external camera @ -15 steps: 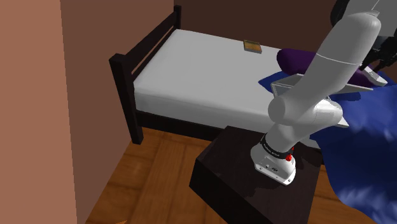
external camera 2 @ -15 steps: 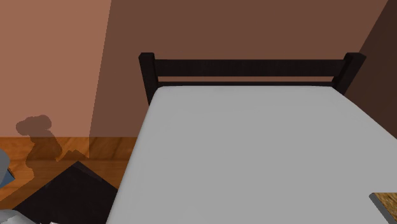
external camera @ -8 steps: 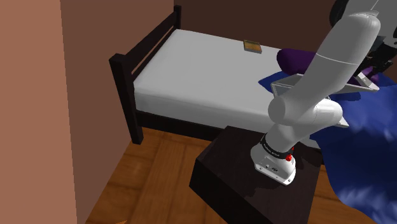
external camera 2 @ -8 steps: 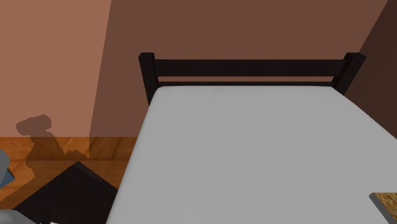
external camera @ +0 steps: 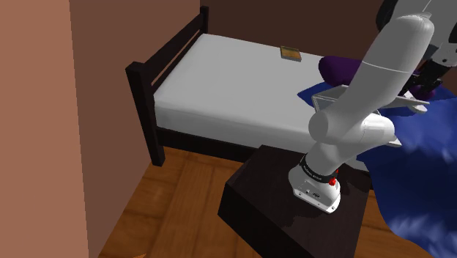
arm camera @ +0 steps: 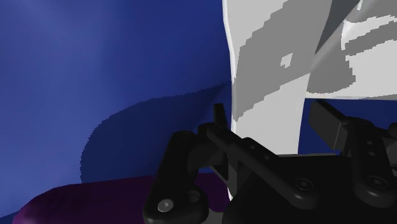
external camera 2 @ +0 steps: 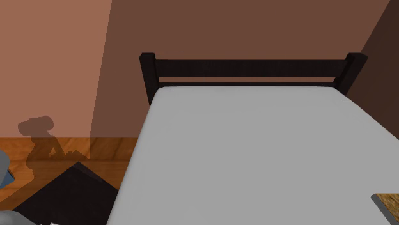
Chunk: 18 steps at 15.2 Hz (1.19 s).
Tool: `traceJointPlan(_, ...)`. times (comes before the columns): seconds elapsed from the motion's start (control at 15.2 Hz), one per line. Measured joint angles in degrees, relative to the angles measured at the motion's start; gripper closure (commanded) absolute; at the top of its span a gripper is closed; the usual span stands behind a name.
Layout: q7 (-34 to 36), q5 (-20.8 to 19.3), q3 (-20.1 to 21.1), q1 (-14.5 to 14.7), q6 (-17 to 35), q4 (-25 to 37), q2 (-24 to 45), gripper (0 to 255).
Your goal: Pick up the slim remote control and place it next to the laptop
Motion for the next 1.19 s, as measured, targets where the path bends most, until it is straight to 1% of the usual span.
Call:
traceJointPlan(0.66, -2.44, 3.64, 1.84, -1.61, 6.55, -5.04, 3.26, 255)
traceJointPlan(0.86, -3.77, 5.48, 2.9, -2.89, 8.2, -5.77, 5.05, 255)
traceJointPlan(1.19, -5.34, 7.89, 4.45, -4.14, 11.33, -7.78, 7.13, 255)
